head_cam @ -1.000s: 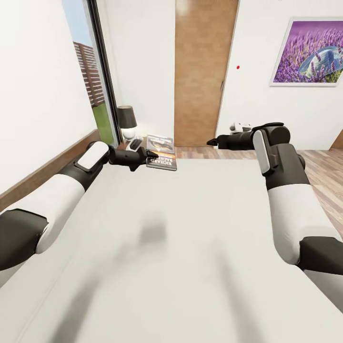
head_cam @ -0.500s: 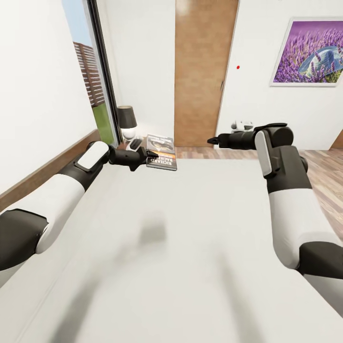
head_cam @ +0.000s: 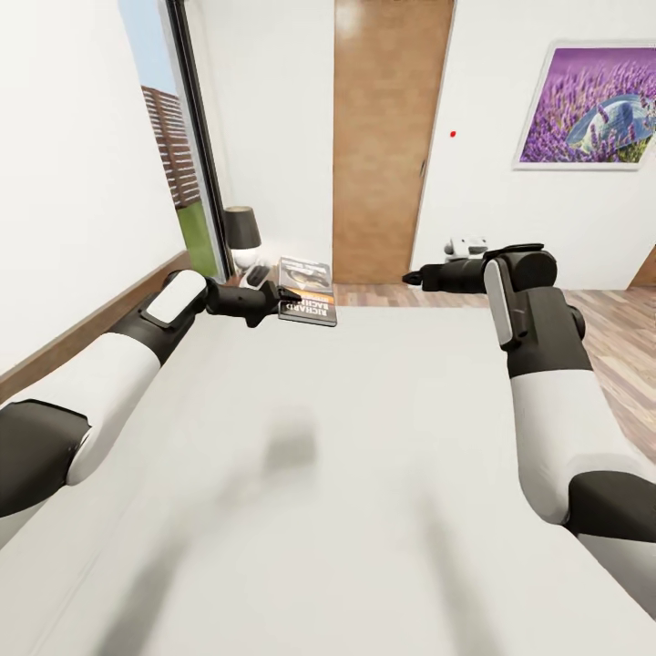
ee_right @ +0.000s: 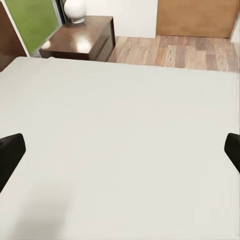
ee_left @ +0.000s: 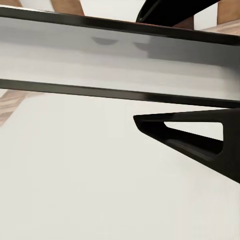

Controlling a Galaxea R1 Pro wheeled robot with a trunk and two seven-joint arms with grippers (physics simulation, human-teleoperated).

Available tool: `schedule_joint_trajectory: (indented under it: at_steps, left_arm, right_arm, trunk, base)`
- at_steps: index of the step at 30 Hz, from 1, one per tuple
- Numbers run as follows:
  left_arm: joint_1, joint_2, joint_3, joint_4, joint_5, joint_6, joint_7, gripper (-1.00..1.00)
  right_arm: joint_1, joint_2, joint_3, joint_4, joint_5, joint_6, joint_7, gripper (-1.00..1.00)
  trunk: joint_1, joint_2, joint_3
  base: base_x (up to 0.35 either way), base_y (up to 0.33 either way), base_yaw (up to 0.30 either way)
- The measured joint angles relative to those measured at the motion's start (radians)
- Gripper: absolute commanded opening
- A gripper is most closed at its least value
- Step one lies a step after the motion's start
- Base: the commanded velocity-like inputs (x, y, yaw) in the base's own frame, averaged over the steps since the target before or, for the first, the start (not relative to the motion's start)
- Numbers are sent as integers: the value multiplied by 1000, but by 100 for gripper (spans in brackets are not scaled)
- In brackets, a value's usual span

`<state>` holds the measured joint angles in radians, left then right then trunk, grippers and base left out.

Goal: In the bedroom, move the book from the bed onto either nightstand, and place the two sandals side by side next to the bed.

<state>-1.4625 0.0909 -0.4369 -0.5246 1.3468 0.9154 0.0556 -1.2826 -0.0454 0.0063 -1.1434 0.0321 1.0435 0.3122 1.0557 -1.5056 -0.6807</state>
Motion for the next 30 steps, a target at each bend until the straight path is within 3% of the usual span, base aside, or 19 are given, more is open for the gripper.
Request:
schedule_joint_trajectory:
  at_steps: [30]
  left_arm:
    - [0,1,2,0,0,1,-1,-100]
  right_arm:
    - [4,0,2,-51,24,0,-2,100]
  trunk:
    - [0,0,48]
  base:
    - [0,0,-69]
